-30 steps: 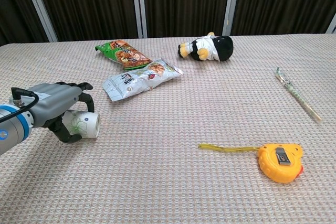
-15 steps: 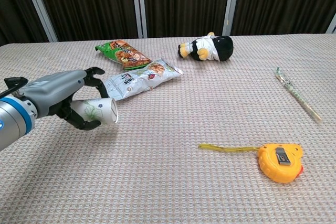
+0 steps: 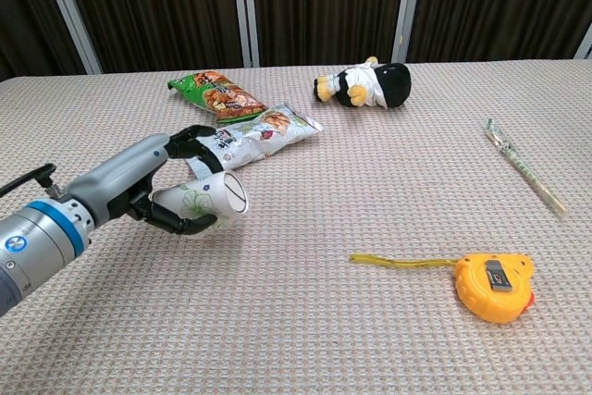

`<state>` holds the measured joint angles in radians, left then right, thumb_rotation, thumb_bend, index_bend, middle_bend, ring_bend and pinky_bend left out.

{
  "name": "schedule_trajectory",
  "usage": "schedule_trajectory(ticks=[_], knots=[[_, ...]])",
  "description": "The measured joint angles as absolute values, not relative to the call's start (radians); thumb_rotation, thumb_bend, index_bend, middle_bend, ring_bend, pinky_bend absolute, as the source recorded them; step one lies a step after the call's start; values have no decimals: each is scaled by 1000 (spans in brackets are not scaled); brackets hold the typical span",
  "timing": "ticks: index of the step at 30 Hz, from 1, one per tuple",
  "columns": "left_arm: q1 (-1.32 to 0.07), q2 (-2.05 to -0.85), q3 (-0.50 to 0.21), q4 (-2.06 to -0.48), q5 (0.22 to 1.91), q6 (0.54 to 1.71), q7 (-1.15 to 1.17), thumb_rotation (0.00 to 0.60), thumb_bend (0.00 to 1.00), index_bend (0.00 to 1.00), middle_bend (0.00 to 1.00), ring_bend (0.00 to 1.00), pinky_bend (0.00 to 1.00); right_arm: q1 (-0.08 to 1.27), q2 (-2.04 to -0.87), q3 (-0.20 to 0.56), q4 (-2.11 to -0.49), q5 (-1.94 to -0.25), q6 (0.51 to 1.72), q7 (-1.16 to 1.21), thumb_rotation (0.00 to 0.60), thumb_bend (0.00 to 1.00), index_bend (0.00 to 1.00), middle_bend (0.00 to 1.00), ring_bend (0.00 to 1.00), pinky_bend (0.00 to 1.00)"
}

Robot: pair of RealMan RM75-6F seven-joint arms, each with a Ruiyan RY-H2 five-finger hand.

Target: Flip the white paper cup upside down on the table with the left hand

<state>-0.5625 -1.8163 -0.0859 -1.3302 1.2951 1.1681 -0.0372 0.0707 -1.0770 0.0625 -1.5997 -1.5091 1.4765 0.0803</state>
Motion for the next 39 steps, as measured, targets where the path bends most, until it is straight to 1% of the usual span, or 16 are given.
schedule_trajectory(ticks=[3,7,14,17,19,21,22,26,31,35,39], knots=[[-548,-1820,-68,-1305,1330,1158,-85,600,228,376,0,0,0,70,-1077,63,-1601,-1509,1479,79,600,0,0,0,0,0],[-525,-1792,-49,-1316,1348,1165,-101,600,226,370,0,0,0,69,-1077,62,-1602,-1511,1482,78,600,0,0,0,0,0],[-485,-1728,-25,-1343,1373,1186,-126,600,227,319,0,0,0,70,-1081,60,-1603,-1513,1480,67,600,0,0,0,0,0],[-472,-1707,-17,-1348,1378,1188,-128,600,227,251,0,0,0,70,-1082,60,-1605,-1513,1480,62,600,0,0,0,0,0],[-463,-1691,-11,-1352,1379,1187,-126,600,217,152,0,0,0,70,-1083,60,-1605,-1513,1479,58,600,0,0,0,0,0],[-458,-1682,-8,-1354,1382,1187,-122,600,194,29,0,0,0,70,-1083,59,-1606,-1512,1478,56,600,0,0,0,0,0],[-455,-1678,-7,-1355,1382,1187,-118,600,188,8,0,0,0,70,-1084,59,-1606,-1511,1477,54,600,0,0,0,0,0],[-445,-1663,-5,-1365,1381,1188,-97,600,157,0,0,0,0,71,-1084,59,-1608,-1511,1476,51,600,0,0,0,0,0],[-426,-1643,-10,-1382,1390,1228,-51,600,157,0,0,0,0,71,-1085,61,-1604,-1509,1479,52,600,0,0,0,0,0],[-393,-1616,-12,-1400,1418,1327,23,600,147,0,0,0,0,70,-1088,64,-1600,-1505,1482,53,600,0,0,0,0,0],[-339,-1576,-10,-1427,1443,1450,172,600,122,0,0,0,0,71,-1091,65,-1598,-1506,1482,47,600,0,0,0,0,0]])
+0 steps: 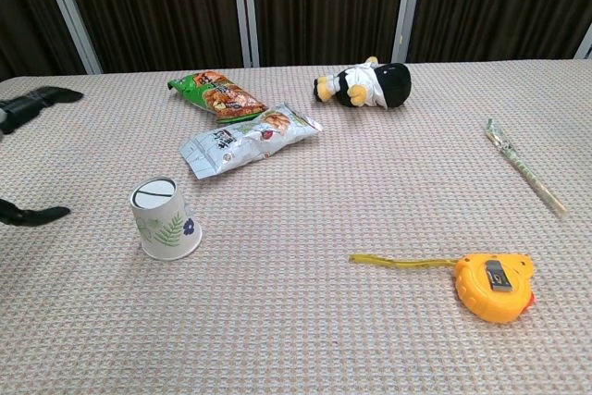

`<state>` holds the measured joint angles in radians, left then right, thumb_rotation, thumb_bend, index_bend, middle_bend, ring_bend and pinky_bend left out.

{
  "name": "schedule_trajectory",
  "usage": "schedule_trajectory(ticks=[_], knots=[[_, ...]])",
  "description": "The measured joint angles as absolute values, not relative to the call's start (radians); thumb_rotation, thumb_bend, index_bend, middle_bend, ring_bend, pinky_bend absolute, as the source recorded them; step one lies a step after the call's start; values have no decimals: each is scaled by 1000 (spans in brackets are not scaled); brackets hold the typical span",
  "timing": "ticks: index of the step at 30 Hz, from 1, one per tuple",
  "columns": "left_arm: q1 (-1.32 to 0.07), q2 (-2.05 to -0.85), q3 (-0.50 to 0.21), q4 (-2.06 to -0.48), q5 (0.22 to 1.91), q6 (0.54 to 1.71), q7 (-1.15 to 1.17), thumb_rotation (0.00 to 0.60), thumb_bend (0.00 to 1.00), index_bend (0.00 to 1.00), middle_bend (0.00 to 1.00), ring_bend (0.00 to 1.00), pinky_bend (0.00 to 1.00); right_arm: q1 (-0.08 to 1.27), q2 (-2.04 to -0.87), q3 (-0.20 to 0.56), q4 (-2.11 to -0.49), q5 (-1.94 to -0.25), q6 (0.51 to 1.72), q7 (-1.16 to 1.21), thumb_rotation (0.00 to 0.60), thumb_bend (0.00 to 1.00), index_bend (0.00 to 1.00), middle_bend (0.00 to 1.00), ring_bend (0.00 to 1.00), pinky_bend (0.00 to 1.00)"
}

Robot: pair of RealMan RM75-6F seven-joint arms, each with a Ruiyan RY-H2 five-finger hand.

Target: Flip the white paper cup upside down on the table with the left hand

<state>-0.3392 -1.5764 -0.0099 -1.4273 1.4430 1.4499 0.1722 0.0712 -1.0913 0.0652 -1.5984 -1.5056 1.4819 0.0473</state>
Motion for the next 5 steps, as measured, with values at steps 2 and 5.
schedule_trajectory(ticks=[2,5], knots=[[-308,-1554,-8,-1448,1447,1505,237,600,122,0,0,0,0,72,-1095,66,-1596,-1506,1482,41,600,0,0,0,0,0],[-241,-1500,-3,-1504,1443,1578,300,600,118,0,0,0,0,73,-1102,69,-1593,-1504,1486,34,600,0,0,0,0,0]])
